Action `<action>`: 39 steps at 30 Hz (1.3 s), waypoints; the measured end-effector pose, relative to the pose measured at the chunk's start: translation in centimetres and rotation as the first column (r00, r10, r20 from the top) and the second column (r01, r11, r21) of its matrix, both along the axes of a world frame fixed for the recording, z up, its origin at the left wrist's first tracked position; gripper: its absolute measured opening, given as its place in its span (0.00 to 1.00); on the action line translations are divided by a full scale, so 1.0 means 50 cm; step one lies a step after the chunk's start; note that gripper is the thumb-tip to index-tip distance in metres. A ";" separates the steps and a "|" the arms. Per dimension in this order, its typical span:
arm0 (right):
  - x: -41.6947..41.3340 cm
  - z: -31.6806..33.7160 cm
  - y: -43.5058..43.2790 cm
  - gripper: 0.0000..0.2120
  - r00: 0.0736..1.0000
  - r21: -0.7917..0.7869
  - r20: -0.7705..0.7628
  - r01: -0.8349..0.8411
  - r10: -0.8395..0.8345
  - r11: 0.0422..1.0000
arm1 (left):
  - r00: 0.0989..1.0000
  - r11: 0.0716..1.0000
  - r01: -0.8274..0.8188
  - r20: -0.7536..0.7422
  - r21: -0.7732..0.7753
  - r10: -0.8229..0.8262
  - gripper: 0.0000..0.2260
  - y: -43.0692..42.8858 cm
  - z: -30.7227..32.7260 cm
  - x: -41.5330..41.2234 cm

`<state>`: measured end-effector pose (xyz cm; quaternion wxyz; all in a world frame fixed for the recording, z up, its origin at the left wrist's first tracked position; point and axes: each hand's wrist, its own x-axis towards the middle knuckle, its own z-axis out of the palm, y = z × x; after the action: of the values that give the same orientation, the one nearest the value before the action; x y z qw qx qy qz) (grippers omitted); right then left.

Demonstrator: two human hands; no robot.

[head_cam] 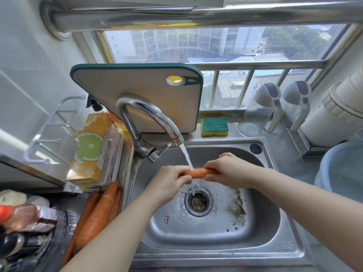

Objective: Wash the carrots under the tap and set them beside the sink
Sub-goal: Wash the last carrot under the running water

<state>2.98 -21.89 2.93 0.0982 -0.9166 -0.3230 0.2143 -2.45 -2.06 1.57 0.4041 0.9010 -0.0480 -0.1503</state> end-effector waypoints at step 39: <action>-0.016 0.007 0.005 0.12 0.984 0.048 0.174 0.020 -0.028 0.999 | 0.879 0.787 -0.461 -0.333 -0.410 0.342 0.06 -0.029 0.007 0.001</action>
<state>2.16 -21.65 3.27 0.0931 -0.9331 -0.3242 0.1247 -2.39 -3.52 1.90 0.6389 0.7371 0.1600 -0.1515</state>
